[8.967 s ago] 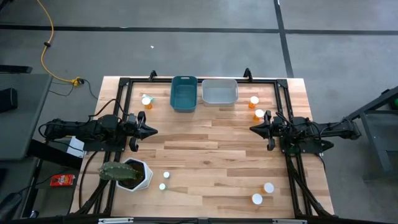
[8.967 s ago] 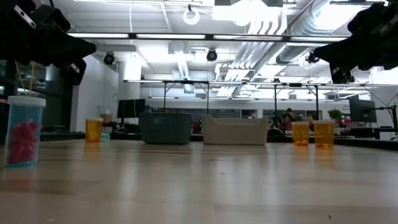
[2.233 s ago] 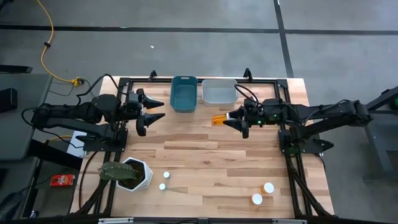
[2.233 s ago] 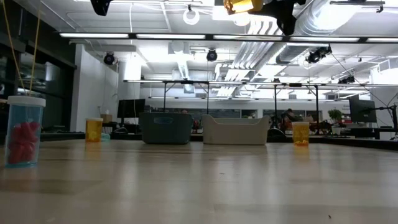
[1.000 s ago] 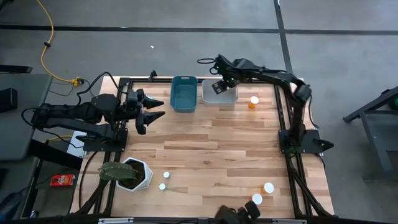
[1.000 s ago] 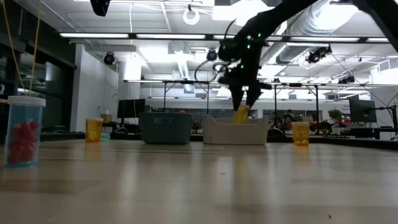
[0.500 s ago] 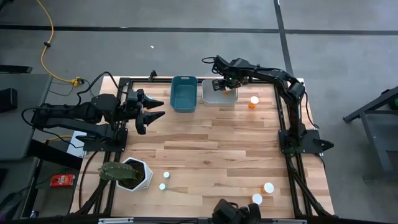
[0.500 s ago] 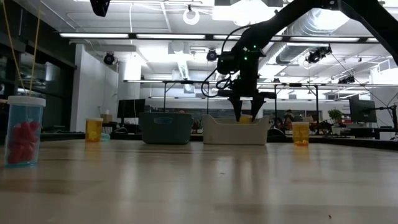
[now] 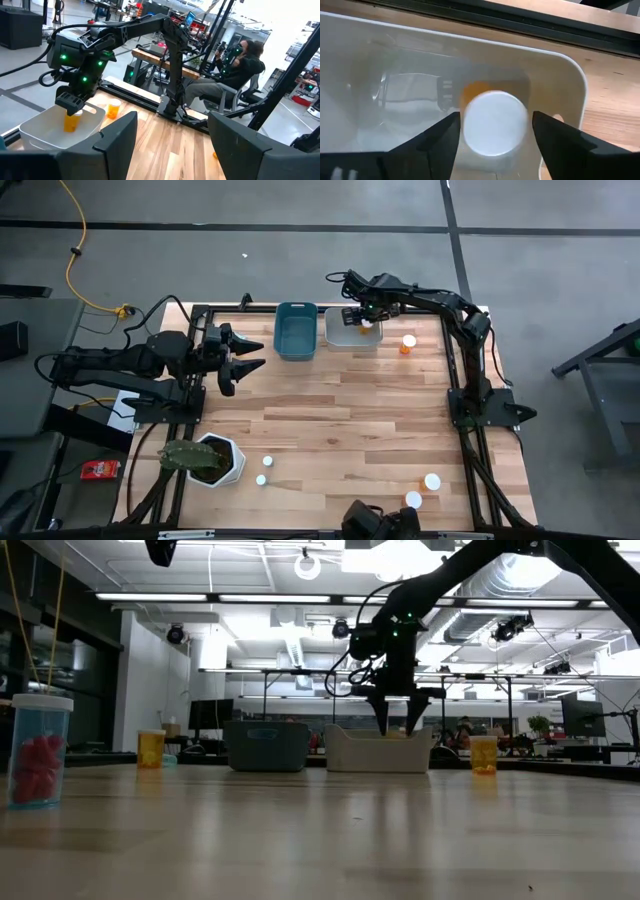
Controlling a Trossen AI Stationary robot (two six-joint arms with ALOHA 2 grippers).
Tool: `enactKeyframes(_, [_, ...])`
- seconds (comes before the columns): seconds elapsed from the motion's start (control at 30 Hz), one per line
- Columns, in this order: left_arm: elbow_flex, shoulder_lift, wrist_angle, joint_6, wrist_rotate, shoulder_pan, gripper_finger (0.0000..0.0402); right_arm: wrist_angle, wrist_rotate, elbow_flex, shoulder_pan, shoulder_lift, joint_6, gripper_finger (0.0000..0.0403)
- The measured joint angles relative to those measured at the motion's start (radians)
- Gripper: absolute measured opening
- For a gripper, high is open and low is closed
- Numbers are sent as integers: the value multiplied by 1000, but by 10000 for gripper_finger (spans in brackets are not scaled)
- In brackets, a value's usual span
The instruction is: Pick and place medicine bottles into bin by pill shape (circle, oval)
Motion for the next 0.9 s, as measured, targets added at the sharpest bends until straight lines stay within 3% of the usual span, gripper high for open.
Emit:
enactKeyframes(0.27, [0,0,0,0,0,0,232,23,7,0,0,-3,-30,268])
enactKeyframes(0.5, [0,0,-1,0,0,0,232,21,40,0,18,-86,-182,268])
enactKeyframes(0.7, [0,0,-2,44,1,-1,232,58,124,-68,176,-309,-349,268])
enactKeyframes(0.9, [0,0,-1,111,0,-1,232,339,130,-412,384,-657,-298,268])
